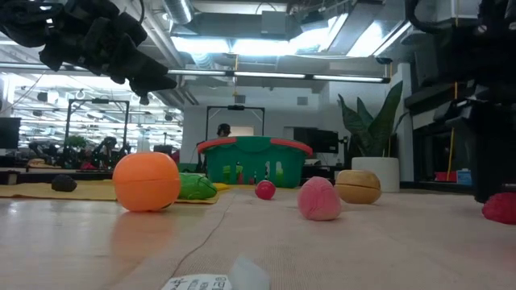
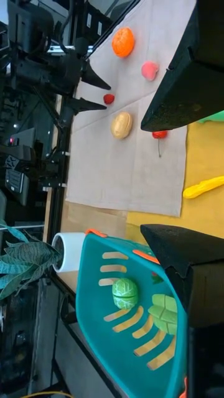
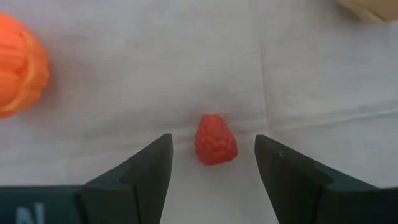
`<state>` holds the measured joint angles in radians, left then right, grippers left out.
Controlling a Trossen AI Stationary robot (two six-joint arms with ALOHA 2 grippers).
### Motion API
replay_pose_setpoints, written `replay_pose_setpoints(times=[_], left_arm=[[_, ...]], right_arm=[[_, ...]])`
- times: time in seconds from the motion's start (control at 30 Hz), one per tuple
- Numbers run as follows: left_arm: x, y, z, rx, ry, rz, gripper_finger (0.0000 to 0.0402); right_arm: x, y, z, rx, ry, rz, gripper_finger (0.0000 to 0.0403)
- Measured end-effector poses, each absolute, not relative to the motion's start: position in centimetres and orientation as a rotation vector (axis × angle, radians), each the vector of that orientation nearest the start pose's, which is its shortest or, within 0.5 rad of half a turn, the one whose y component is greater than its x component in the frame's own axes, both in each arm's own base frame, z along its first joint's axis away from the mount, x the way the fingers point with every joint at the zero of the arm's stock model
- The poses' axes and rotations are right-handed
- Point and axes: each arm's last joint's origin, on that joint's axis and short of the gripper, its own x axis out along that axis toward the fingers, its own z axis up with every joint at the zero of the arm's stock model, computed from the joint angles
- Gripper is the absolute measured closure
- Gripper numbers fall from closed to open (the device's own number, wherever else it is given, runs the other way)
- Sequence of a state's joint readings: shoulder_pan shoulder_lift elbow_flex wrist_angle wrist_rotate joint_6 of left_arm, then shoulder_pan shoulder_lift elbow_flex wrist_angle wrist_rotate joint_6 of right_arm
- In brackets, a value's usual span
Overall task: Pick and placing Produce into tupperware
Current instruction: Put the red raspberry into the blue basket
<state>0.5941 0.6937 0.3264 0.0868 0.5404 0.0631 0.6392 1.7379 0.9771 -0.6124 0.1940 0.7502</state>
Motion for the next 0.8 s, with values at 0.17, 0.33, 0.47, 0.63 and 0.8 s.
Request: replay_pose_setpoints(times=[0.17,0.33,0.47,0.63,0.8], left_arm=[[13.78,7.51,21.46,-0.089,0.239,0.046,0.0154],[13.78,7.51,21.46,-0.088,0.239,0.046,0.0154],[13.78,7.50,21.45,-0.089,0.239,0.046,0.0154],[13.77,7.51,21.45,-0.089,0.240,0.046,0.0154],[13.77,7.50,21.45,-0.089,0.240,0.046,0.0154]], right_arm=[[24.66,17.63,13.80,0.072,1.305,-0.120,0.0173],[24.70,17.65,13.81,0.075,1.302,-0.119,0.0173],[24.69,17.65,13.82,0.076,1.301,-0.120,0.0174],[24.69,17.64,13.81,0.076,1.302,-0.120,0.0197],[24.70,17.61,13.82,0.076,1.304,-0.121,0.0230]])
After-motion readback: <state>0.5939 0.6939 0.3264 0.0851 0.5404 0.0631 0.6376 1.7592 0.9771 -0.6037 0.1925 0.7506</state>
